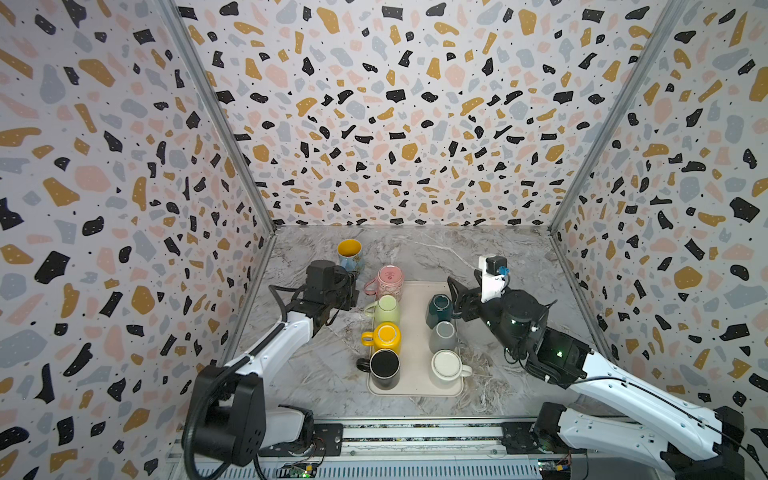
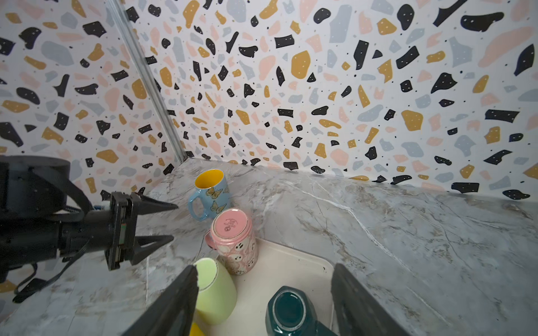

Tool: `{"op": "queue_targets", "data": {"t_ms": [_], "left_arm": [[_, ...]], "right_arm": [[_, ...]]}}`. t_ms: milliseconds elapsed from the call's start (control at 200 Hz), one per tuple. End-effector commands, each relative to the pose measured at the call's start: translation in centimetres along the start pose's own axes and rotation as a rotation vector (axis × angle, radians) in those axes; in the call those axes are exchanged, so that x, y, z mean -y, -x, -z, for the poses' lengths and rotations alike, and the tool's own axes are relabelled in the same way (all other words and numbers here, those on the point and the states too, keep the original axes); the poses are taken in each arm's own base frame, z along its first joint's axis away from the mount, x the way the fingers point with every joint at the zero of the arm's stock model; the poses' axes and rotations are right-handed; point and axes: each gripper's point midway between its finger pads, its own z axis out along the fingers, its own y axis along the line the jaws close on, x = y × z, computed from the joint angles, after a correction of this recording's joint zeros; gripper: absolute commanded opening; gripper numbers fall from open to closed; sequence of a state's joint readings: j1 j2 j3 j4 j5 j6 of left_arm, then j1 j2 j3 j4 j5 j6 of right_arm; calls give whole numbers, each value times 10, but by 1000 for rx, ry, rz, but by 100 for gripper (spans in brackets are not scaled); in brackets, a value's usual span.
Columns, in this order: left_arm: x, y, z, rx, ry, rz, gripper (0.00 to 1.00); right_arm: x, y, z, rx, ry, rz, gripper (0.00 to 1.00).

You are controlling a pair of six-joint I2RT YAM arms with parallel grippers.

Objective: Turn the mug right side up
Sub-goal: 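Grasp the upside-down pink mug's handle with the left gripper while the right gripper advances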

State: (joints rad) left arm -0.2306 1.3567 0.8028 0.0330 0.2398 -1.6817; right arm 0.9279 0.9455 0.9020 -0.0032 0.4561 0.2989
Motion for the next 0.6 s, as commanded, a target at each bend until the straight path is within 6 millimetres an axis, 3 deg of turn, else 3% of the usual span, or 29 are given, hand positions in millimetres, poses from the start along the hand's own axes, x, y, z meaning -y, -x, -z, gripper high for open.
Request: {"op": "queue_targets", "data": {"t_ms": [0, 185, 260, 591], "left_arm": [[21, -20, -17, -117, -50, 82, 59], [5, -18, -51, -122, -17, 203, 57], [9, -17, -59, -118, -48, 232, 56], [0, -6, -72, -59, -58, 295, 54]], "right_arm": [[-11, 15, -10, 3, 103, -55, 74], [-3, 11, -35, -36, 113, -59, 74], [-1, 11, -41, -43, 115, -60, 74], [16, 11, -52, -45, 105, -83, 74]]}}
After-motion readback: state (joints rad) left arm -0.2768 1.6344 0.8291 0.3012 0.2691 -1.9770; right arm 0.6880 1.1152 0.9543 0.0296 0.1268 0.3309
